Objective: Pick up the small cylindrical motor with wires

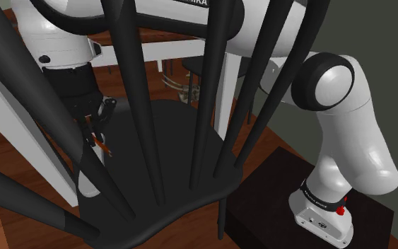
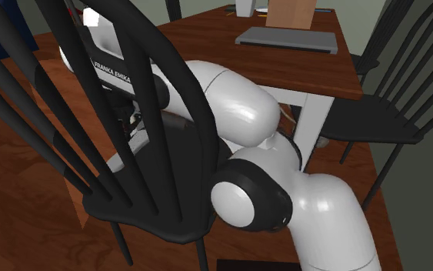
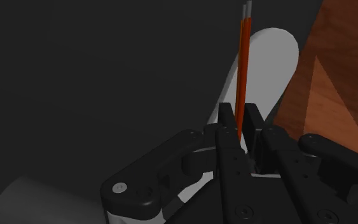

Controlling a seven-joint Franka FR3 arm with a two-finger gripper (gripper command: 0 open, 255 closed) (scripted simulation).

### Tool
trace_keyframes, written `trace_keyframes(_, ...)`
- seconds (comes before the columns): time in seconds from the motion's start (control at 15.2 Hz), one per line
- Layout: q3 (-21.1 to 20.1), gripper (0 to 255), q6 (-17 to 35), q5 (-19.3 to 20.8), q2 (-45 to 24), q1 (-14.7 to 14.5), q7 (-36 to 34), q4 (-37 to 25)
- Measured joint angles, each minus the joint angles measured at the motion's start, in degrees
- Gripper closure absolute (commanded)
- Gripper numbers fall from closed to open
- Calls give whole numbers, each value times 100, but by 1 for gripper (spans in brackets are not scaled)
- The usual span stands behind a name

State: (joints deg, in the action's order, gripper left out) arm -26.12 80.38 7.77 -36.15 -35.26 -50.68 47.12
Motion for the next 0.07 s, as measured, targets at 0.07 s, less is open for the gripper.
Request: trace_keyframes(0.07,6,255,-64,5,-43,-27,1,-79)
